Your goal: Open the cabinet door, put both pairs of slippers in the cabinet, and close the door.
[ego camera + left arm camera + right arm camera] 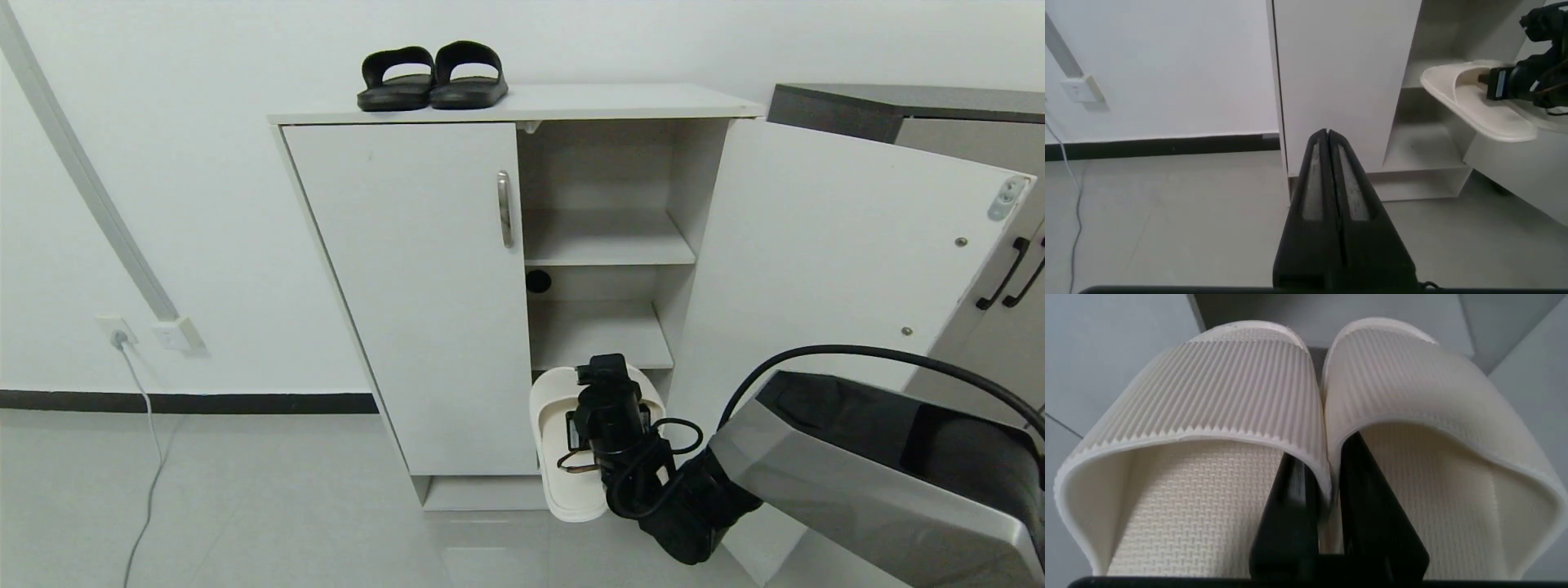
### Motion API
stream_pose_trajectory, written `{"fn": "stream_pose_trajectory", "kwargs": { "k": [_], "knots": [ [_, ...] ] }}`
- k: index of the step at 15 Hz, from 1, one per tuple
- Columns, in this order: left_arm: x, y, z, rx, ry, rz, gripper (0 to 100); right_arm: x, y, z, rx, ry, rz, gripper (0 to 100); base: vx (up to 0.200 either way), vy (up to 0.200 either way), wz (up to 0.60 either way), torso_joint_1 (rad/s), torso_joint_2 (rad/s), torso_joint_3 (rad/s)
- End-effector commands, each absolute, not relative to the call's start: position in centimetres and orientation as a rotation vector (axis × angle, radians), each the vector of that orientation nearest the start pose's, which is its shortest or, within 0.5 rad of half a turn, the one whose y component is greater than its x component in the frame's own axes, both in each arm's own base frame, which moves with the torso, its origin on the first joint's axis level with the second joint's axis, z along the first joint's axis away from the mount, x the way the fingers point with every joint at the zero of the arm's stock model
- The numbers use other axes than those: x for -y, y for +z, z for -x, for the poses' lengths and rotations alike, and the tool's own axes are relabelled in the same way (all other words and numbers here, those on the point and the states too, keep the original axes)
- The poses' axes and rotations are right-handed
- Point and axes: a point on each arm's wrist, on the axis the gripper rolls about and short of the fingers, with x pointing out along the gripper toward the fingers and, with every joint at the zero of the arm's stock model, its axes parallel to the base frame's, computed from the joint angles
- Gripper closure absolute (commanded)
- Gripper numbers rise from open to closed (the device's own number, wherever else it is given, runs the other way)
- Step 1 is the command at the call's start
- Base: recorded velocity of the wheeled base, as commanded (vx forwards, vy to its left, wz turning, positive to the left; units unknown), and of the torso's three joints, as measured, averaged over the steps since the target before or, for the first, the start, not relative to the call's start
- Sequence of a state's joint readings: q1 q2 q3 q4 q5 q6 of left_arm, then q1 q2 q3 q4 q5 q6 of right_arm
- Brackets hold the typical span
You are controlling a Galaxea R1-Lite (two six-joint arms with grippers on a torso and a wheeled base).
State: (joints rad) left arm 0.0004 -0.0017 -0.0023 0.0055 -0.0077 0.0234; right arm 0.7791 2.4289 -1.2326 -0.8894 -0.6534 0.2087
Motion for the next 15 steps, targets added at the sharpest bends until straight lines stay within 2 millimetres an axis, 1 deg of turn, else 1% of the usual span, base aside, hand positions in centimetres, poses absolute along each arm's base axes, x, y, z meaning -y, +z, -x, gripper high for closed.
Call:
{"fn": "stream_pose_trajectory", "kwargs": {
  "k": [1, 3, 6, 7, 10, 15],
  "knots": [
    [0.0, 7.6, 2.3, -0.003, -0.008, -0.023, 100, -30.8, 2.5, -33.7, -0.25, 0.091, -0.001, 100, 0.0, 0.0, 0.0, 0.002, 0.0, -0.207],
    [0.0, 7.5, 2.3, -0.005, -0.008, -0.023, 100, -30.6, 2.5, -33.9, -0.25, 0.084, -0.003, 100, 0.0, 0.0, 0.0, 0.005, 0.0, -0.202],
    [0.0, 7.5, 2.3, -0.003, -0.008, -0.023, 100, -30.5, 1.4, -34.2, -0.237, 0.056, -0.005, 100, 0.0, 0.0, 0.0, 0.004, 0.0, -0.176],
    [0.0, 7.6, 2.3, -0.001, -0.008, -0.023, 100, -30.5, 1.6, -34.3, -0.205, 0.055, -0.014, 100, 0.0, 0.0, 0.0, 0.012, 0.0, -0.066],
    [0.0, 7.6, 2.3, -0.001, -0.006, -0.021, 100, -29.5, 1.7, -35.4, -0.068, 0.018, -0.004, 100, 0.0, 0.0, 0.0, 0.0, 0.0, 0.0],
    [0.0, 7.5, 2.3, -0.003, -0.008, -0.021, 100, -29.1, 1.7, -35.6, -0.062, 0.011, -0.001, 100, 0.0, 0.0, 0.0, 0.0, 0.0, 0.0]
  ]
}}
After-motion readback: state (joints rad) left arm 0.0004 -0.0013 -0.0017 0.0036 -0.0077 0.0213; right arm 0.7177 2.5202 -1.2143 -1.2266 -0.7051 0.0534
